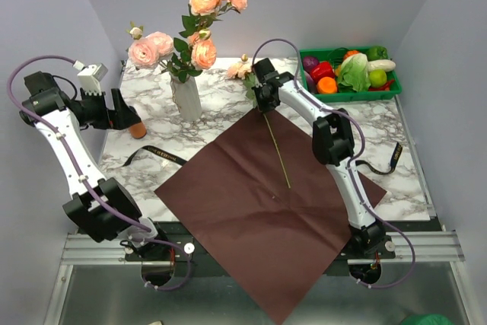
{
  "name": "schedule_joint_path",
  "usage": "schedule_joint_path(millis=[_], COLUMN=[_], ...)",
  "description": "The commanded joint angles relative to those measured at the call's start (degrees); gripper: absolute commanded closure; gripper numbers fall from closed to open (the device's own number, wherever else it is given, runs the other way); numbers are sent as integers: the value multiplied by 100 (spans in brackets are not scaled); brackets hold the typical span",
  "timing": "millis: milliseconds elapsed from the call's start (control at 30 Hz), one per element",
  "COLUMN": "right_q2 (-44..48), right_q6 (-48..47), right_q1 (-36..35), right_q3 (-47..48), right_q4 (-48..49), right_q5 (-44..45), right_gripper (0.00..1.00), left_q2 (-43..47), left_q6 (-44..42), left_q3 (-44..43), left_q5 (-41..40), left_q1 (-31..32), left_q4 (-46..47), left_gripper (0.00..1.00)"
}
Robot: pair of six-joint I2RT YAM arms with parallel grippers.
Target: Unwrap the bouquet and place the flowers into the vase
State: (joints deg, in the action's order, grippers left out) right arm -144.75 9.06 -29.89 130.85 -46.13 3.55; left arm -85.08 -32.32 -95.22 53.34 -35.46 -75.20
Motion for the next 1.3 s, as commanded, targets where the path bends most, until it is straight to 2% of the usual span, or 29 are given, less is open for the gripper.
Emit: schedule_joint_path(millis=[0, 67, 133, 300, 533, 633, 667, 733, 800, 833, 867, 933, 1033, 1167, 1267], right_q2=[611, 1095, 1877, 3688, 6061, 6993, 7256, 7759, 7874, 7883, 7866, 7577, 7190, 6217, 5635], right_q6=[95, 175, 315, 632, 615, 274, 63, -622, -1114, -1665, -1993, -2669, -2516, -2462, -2225], right_q1=[18, 18, 10, -34, -288, -612, -762, -1235, -1527, -1816, -1940, -2239, -2276, -2320, -2328], right_q3=[-453, -1068, -1481, -3185, -4566, -5075, -5269, -5543, -5622, -5666, -5728, -5641, -5158, -4719, -3788], right_q4=[-20, 305, 559, 1492, 2669, 3415, 4244, 5171, 6147, 6543, 7286, 7871, 8461, 9883, 9834], right_q5=[-65, -56, -135, -180, 311, 427, 444, 436, 191, -132, -318, -635, -1021, -1663, -2007], right_gripper=[99, 99, 99, 99, 99, 99, 99, 99, 99, 99, 99, 99, 99, 99, 99], left_q2=[492, 501, 501, 755, 1037, 1063, 1072, 1081, 1055, 1020, 985, 784, 494, 264, 97], left_q6=[428, 384, 296, 208, 6, 50, 67, 67, 76, 85, 111, 33, 85, 322, 279], left_q3=[601, 706, 811, 1181, 1085, 927, 900, 856, 795, 760, 637, 383, -145, -471, -602], left_q5=[-412, -377, -316, -315, -219, -184, -166, -114, -87, -35, 0, 236, 396, 414, 501], left_q1=[31, 22, 31, 31, 31, 22, 22, 31, 31, 31, 31, 22, 31, 31, 31], left_q4=[532, 436, 287, 330, -47, -118, -127, -188, -241, -293, -337, -704, -935, -760, -873], left_gripper=[1, 1, 1, 1, 1, 1, 1, 1, 1, 1, 1, 1, 1, 1, 1])
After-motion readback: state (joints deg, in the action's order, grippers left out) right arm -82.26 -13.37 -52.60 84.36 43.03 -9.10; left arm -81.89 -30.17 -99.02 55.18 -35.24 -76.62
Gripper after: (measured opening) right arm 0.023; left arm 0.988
